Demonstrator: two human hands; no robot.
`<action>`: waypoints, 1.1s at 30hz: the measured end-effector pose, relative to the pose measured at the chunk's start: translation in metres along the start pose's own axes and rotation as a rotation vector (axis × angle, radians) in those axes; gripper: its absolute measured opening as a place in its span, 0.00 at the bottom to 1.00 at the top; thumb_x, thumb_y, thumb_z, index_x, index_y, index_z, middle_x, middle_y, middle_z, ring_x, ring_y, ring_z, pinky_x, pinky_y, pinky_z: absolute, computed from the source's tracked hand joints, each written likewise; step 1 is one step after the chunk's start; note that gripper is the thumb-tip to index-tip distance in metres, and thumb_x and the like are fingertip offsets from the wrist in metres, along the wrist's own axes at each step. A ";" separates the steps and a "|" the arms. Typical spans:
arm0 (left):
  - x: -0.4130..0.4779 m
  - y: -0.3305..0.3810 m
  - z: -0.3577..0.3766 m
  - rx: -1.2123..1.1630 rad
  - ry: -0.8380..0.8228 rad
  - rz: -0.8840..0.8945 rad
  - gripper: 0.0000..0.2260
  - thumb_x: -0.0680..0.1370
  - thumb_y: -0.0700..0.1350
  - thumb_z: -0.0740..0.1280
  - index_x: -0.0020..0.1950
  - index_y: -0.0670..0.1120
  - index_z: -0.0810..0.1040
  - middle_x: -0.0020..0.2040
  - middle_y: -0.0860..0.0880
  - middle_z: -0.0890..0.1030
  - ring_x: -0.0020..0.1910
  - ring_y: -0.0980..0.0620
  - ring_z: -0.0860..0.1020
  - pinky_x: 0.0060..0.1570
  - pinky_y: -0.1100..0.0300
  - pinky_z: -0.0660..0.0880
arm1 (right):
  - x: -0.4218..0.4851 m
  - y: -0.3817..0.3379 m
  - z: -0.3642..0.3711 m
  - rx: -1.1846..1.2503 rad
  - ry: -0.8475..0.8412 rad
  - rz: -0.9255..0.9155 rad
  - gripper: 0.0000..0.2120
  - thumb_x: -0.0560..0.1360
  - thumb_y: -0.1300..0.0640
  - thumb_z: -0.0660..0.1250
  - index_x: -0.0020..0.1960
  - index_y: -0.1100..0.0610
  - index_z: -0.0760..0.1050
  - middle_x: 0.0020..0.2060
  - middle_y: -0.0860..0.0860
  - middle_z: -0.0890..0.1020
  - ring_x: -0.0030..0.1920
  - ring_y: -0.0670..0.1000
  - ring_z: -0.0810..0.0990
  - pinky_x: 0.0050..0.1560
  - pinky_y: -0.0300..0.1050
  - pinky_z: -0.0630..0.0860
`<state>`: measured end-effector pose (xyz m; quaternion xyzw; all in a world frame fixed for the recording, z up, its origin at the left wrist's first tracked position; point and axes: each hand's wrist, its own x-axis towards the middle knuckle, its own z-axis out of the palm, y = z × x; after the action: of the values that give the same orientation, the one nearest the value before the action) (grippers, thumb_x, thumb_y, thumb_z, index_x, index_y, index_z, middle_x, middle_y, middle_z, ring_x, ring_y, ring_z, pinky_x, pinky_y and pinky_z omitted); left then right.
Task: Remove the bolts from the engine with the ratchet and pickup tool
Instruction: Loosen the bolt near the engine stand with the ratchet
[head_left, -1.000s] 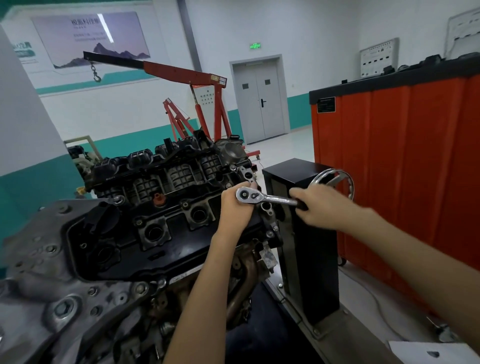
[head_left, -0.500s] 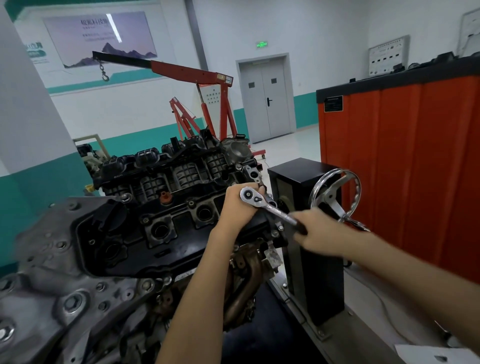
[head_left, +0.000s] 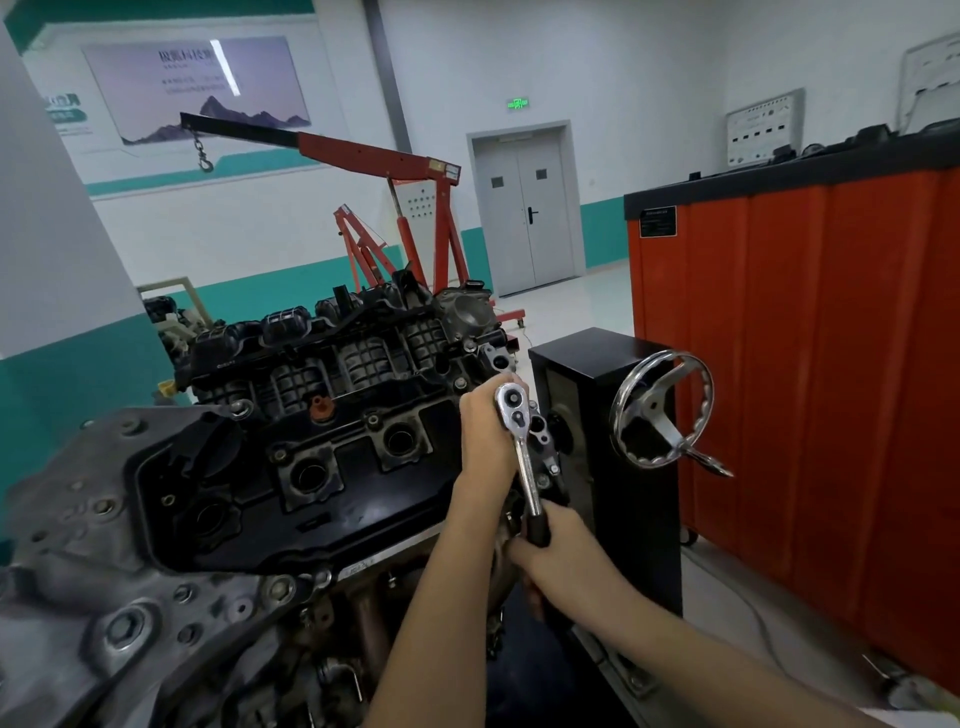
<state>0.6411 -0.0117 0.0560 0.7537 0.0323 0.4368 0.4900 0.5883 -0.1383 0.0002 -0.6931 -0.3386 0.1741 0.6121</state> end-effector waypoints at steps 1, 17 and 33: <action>0.000 0.000 -0.002 0.033 -0.012 0.029 0.27 0.74 0.30 0.63 0.22 0.55 0.63 0.21 0.57 0.63 0.23 0.60 0.60 0.28 0.71 0.58 | 0.003 0.000 -0.007 -0.075 0.022 -0.002 0.14 0.71 0.67 0.62 0.32 0.51 0.68 0.21 0.48 0.72 0.19 0.45 0.69 0.21 0.38 0.66; -0.002 -0.006 -0.006 0.042 -0.034 0.156 0.24 0.79 0.44 0.64 0.25 0.57 0.62 0.22 0.57 0.62 0.24 0.59 0.58 0.28 0.69 0.58 | 0.012 0.006 -0.025 -0.250 0.026 -0.018 0.13 0.71 0.67 0.65 0.34 0.52 0.69 0.24 0.47 0.73 0.23 0.43 0.70 0.25 0.38 0.69; -0.001 0.010 -0.021 0.148 -0.113 0.066 0.25 0.80 0.38 0.66 0.26 0.50 0.59 0.21 0.56 0.61 0.24 0.58 0.60 0.28 0.66 0.58 | 0.061 -0.061 -0.124 -1.276 0.043 -0.281 0.12 0.73 0.55 0.64 0.36 0.47 0.63 0.30 0.46 0.71 0.31 0.48 0.72 0.29 0.37 0.61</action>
<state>0.6224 -0.0021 0.0657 0.8120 0.0121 0.4057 0.4193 0.6973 -0.1862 0.0932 -0.8727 -0.4506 -0.1565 0.1042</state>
